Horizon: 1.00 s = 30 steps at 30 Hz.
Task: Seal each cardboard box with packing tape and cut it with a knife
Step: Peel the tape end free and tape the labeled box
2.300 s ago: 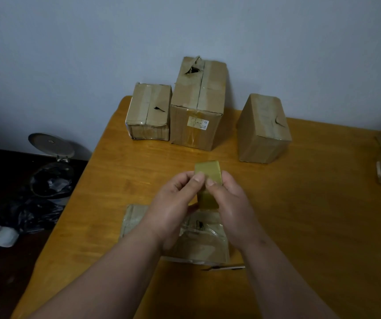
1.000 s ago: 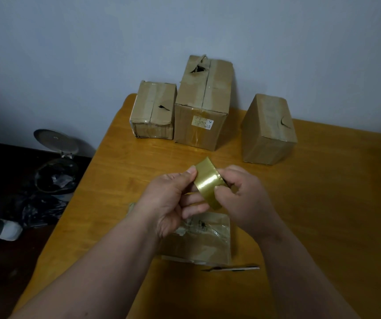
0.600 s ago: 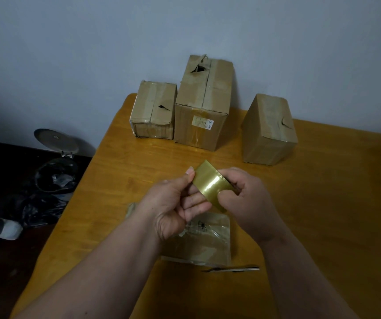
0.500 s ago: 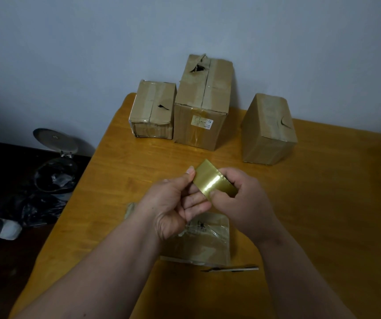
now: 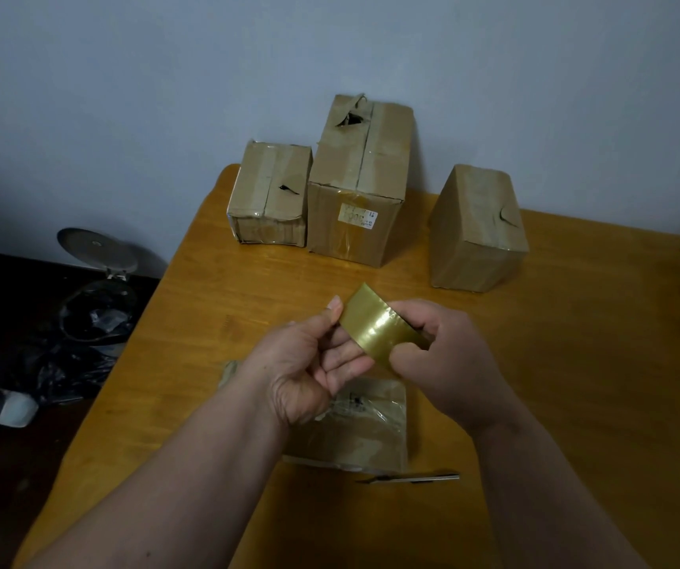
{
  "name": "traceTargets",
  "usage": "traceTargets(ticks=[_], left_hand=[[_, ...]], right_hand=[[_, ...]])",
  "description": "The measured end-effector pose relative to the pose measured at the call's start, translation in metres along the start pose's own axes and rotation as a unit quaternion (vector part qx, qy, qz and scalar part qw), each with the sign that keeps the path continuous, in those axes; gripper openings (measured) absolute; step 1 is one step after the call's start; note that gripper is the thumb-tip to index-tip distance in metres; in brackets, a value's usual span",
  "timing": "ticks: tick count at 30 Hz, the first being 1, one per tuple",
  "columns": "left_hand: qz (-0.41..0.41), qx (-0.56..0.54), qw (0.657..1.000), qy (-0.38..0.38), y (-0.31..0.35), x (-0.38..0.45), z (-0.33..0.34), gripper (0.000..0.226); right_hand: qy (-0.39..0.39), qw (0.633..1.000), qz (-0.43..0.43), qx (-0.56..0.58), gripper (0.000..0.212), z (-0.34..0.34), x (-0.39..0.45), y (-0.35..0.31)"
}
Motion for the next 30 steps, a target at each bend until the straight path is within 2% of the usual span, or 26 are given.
traceTargets(ticks=[5, 12, 15, 20, 24, 30], left_hand=[[-0.016, 0.001, 1.000, 0.000, -0.003, 0.003, -0.002, 0.032], [-0.018, 0.007, 1.000, -0.006, -0.007, 0.003, 0.000, 0.035], [-0.012, 0.012, 1.000, -0.003, -0.008, 0.002, 0.002, 0.034], [0.010, 0.027, 1.000, 0.003, -0.008, 0.001, 0.004, 0.036], [0.027, 0.034, 0.999, 0.011, -0.008, 0.001, 0.003, 0.028], [0.037, 0.030, 0.999, 0.006, -0.006, -0.004, 0.008, 0.023]], right_hand=[[0.014, 0.999, -0.002, 0.032, 0.030, -0.003, -0.002, 0.000], [0.052, 0.998, 0.012, 0.025, 0.024, -0.007, -0.006, 0.002], [0.061, 0.998, 0.017, 0.010, 0.028, -0.008, -0.007, 0.004], [0.040, 0.999, 0.027, -0.010, 0.032, -0.010, -0.007, 0.003], [0.016, 0.999, 0.031, -0.028, 0.038, -0.014, -0.007, 0.004], [0.065, 0.997, 0.028, 0.024, 0.032, -0.024, -0.010, -0.002]])
Point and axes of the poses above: each hand's wrist, its own x-axis towards the middle knuckle, its own z-axis out of the palm, y = z × x, the point moved 6 cm from there along x, towards the middle knuckle, and after that the axes turned 9 degrees about -z, right-handed, at the moved point
